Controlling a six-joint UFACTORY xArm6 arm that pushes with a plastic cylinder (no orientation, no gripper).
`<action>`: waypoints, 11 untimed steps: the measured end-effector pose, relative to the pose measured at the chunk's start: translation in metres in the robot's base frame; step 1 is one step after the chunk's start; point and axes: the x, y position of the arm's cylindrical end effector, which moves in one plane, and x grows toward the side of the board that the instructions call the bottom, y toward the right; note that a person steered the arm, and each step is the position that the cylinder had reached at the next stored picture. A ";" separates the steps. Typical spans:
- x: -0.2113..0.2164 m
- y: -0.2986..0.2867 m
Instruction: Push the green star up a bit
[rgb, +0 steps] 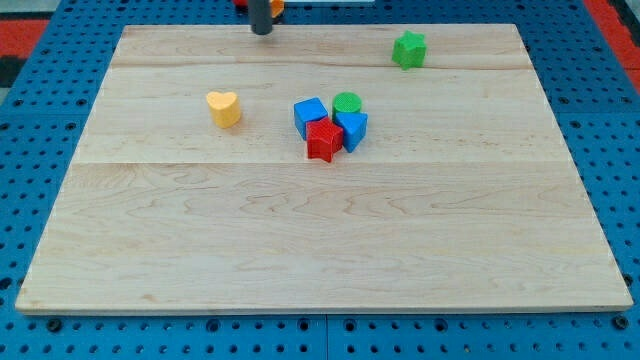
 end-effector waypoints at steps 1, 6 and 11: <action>0.009 0.023; 0.049 0.139; 0.064 0.237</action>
